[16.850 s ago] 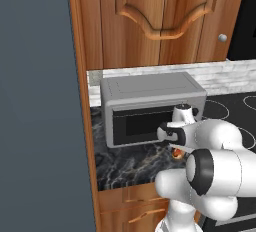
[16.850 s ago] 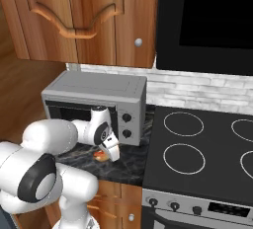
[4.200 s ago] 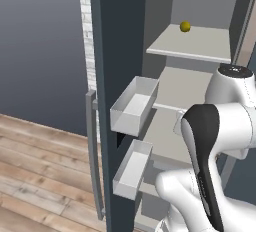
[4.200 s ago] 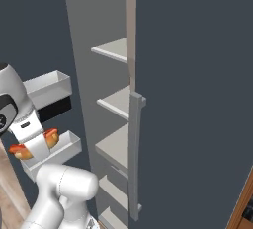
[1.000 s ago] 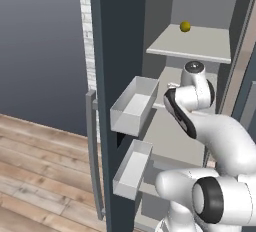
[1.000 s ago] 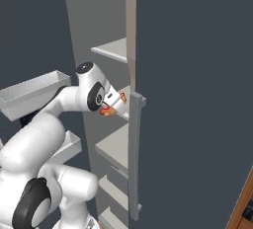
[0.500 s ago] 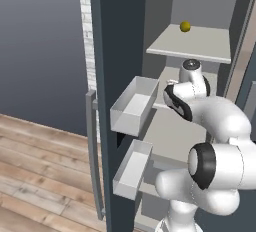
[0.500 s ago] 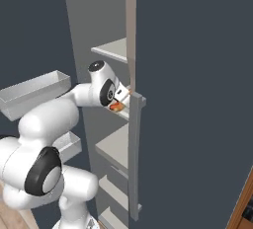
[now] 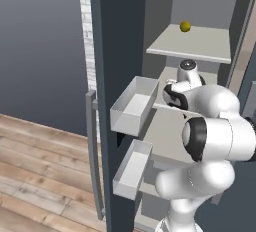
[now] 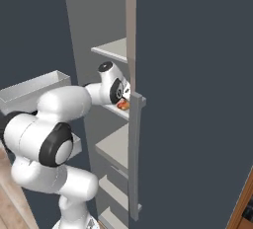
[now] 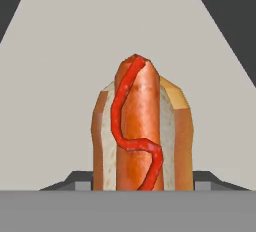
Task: Store the hot dog in the freezer for long-term storage. Close the freezer door after placing the cooked food.
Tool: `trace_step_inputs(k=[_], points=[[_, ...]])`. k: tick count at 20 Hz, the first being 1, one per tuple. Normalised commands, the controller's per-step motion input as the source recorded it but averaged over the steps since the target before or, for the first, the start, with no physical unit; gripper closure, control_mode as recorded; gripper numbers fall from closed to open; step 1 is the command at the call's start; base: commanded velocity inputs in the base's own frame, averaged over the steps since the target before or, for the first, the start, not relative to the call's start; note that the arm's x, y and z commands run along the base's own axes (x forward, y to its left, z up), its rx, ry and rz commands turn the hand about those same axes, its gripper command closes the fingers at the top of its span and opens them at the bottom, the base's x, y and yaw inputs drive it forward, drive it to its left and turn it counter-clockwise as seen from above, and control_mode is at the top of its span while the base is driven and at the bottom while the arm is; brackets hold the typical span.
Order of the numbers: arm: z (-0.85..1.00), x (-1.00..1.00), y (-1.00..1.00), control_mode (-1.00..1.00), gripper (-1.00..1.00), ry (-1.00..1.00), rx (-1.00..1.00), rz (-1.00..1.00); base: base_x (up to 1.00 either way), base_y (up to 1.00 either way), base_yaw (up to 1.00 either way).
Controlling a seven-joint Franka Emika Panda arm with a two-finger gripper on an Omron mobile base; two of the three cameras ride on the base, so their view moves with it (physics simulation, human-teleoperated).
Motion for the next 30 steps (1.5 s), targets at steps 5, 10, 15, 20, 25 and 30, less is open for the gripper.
trace_step_inputs(k=[5, 10, 15, 20, 25, 30], points=[[-0.23, 0.47, -0.17, -1.0, 1.0, 0.0, -0.02, 0.0, 0.0, 0.0, 0.0], [-0.27, 0.45, -0.2, -1.0, 1.0, 0.0, -0.02, 0.0, 0.0, 0.0, 0.0], [-0.16, 0.4, -0.11, -1.0, 1.0, -0.05, 0.0, 0.01, 0.0, 0.0, 0.0], [-0.05, 0.19, -0.01, -1.0, 1.0, -0.02, 0.0, 0.0, 0.0, 0.0, 0.0], [0.0, 0.05, 0.0, -1.0, -1.0, 0.0, 0.0, 0.0, 0.0, 0.0, 0.0], [0.0, 0.0, 0.0, -1.0, -1.0, 0.0, 0.0, 0.0, 0.0, 0.0, 0.0]])
